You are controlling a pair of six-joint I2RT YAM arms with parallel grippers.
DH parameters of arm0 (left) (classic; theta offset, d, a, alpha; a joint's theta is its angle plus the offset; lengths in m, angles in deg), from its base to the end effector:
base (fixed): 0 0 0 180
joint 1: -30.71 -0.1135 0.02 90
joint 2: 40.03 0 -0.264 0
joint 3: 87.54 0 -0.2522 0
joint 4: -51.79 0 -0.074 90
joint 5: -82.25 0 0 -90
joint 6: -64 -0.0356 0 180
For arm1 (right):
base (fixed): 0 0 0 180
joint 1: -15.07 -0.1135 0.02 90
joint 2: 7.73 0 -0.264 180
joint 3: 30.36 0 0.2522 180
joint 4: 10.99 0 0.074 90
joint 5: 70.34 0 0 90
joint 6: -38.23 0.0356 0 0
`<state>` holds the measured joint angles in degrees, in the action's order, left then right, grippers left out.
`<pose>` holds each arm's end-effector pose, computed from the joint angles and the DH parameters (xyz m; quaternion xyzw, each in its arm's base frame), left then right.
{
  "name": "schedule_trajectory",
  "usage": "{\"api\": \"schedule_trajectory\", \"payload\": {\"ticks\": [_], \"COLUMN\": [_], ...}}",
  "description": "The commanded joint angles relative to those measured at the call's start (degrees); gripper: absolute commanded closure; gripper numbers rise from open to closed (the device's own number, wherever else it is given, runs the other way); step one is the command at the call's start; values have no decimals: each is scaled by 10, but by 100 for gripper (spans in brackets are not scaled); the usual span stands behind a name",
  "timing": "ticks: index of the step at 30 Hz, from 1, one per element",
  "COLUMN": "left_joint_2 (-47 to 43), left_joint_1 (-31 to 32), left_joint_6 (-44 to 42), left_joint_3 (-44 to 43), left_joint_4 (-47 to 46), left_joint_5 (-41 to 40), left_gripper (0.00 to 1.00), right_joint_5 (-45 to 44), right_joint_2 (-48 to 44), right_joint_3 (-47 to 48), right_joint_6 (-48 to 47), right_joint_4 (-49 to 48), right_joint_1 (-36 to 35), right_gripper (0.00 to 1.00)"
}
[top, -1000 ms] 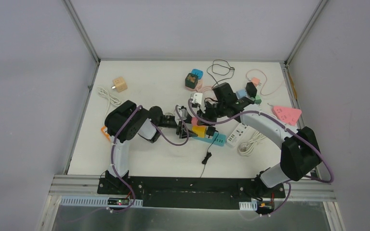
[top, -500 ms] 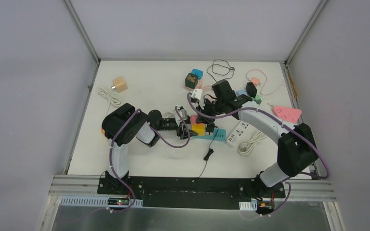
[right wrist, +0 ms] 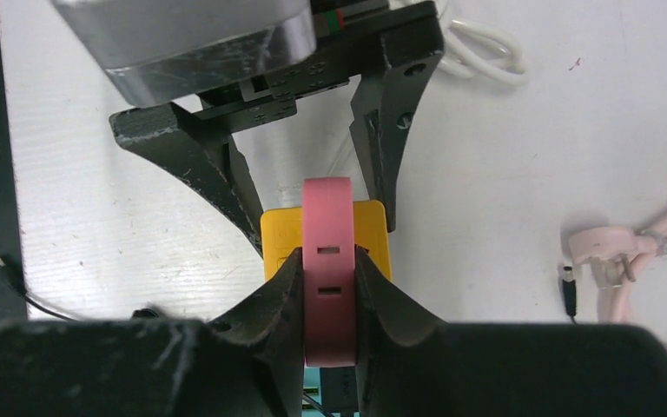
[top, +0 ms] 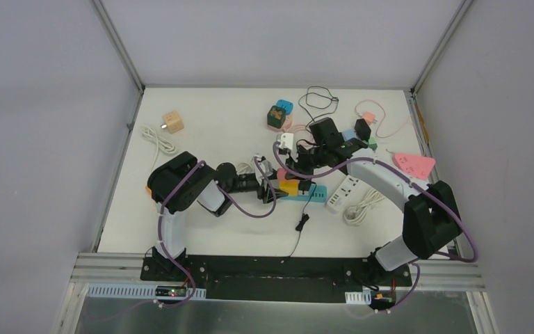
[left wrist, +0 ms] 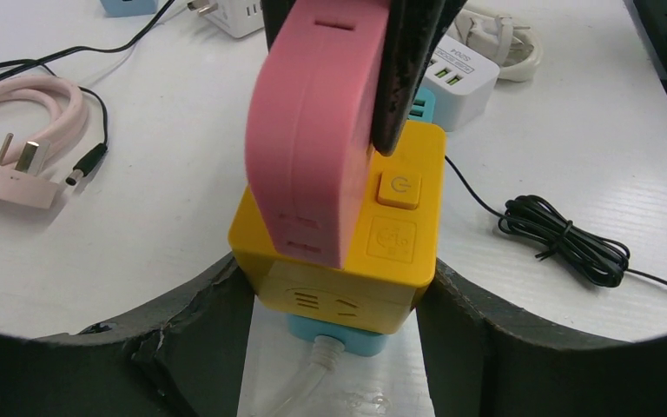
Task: Pull the plug off the socket
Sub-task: Remove the plug from the socket.
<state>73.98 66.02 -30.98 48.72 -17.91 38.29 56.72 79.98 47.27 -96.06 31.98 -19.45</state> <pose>0.2392 -0.2008 0.1163 0.4836 0.5193 -0.4376 0.5523 0.2509 0.1986 0.2513 -0.6487 0.6309 0.2747 0.3250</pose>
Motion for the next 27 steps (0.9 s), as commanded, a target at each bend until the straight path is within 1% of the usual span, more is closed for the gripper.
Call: {"api": "schedule_trajectory", "payload": {"ticks": [1,3,5,7,10,13,15,18,19,20,22,23,24,26,27], "left_joint_2": [-15,-29,-41,-57,-86,-101,-104,-110,-112,-111,-108,-108,-108,-108,-107], "left_joint_1": [19,19,22,28,41,53,58,63,65,66,67,68,68,67,68], "left_joint_6": [-14,-7,8,16,11,-1,-4,-11,-12,-12,-13,-14,-16,-17,-17], "left_joint_3": [9,13,17,13,-7,-23,-24,-16,-14,-13,-17,-19,-21,-24,-25], "left_joint_4": [68,78,84,107,179,221,225,221,217,213,210,213,217,223,224], "left_joint_5": [-56,-77,-97,-119,-144,-159,-163,-166,-165,-164,-158,-158,-158,-159,-158], "left_gripper": [100,100,100,100,100,100,100,100,100,100,100,100,100,100,100], "right_joint_5": [-14,-10,14,53,49,39,27,25,25,37,86,97,114,148,153], "right_joint_2": [43,50,41,21,-10,-34,-42,-28,-14,1,18,12,-2,-50,-75], "right_joint_3": [-29,-25,-34,-49,-65,-80,-88,-98,-92,-78,-70,-76,-87,-129,-155], "right_joint_6": [106,126,94,46,-14,-31,-18,-13,-13,27,-19,-53,-101,-246,-286], "right_joint_4": [20,17,35,50,59,45,20,-46,-43,-16,42,55,68,97,94], "right_joint_1": [28,55,57,40,-4,-18,-7,39,60,77,96,97,96,91,85], "right_gripper": [100,100,100,100,100,100,100,100,100,100,100,100,100,100,100]}}
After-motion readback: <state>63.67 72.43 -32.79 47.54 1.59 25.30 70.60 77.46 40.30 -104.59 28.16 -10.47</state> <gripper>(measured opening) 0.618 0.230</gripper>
